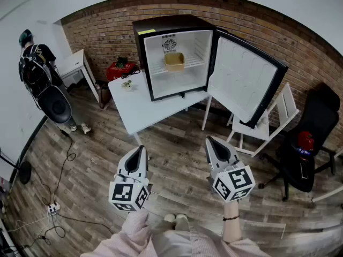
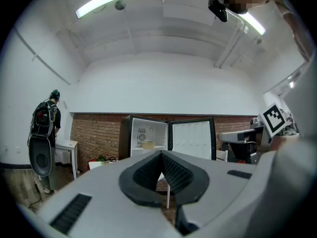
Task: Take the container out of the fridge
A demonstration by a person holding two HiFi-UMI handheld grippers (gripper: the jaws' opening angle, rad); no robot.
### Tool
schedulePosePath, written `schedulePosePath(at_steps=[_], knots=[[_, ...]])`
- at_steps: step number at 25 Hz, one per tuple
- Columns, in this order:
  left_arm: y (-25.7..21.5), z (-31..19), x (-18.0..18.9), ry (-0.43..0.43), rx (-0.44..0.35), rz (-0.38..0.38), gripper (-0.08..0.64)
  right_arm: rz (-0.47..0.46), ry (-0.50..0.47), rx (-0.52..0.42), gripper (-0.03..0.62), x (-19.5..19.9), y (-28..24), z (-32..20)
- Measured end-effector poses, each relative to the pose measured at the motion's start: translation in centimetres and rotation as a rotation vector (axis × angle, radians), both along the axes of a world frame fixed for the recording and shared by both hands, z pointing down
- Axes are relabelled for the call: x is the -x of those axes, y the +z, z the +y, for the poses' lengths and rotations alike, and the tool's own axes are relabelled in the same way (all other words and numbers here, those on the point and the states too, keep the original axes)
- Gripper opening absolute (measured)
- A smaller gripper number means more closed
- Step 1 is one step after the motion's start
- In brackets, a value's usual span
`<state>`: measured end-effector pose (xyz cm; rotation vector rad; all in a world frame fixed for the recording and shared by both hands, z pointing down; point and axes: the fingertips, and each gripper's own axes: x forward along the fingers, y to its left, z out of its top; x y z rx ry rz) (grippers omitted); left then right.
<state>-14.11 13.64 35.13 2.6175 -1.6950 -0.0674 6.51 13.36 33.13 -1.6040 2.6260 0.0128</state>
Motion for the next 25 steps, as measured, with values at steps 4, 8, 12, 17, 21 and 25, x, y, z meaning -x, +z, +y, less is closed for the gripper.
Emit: schedulePosePath(at_steps=[4,8,12,17,21,25], knots=[[0.5,-0.2,0.1,-0.012,0.009,-0.002,-0.008,0.006,0.000,0.011,0.003,-0.4,0.6,-0.3],[0.6,-0.8,-0.4,-0.013,0.015,-0.003,-0.008,-0.004,0.001,-0.003,0.003,-0.8,0.6,-1.0],[0.8,-1.2,-1.1,-0.014,0.016,-0.001,-0.008,-0.033,-0.009,-0.036,0.003,-1.1,0.4,-1.4],[1.3,-1.8,-1.9,-0.012,0.019,0.001,-0.008,-0.053,0.000,-0.046,0.011,-2.1,0.7,-2.2],[2.3,-2.1,-2.2,-0.022,0.046,0.012,-0.008,-0.048,0.001,-0.013,0.063,-2.4,1.9,-2.5],[2.6,-2.6,-3.3,-0.007,0.060,0.007,-0.008,-0.057,0.013,0.011,0.105,-3.2,2.7,-3.0]])
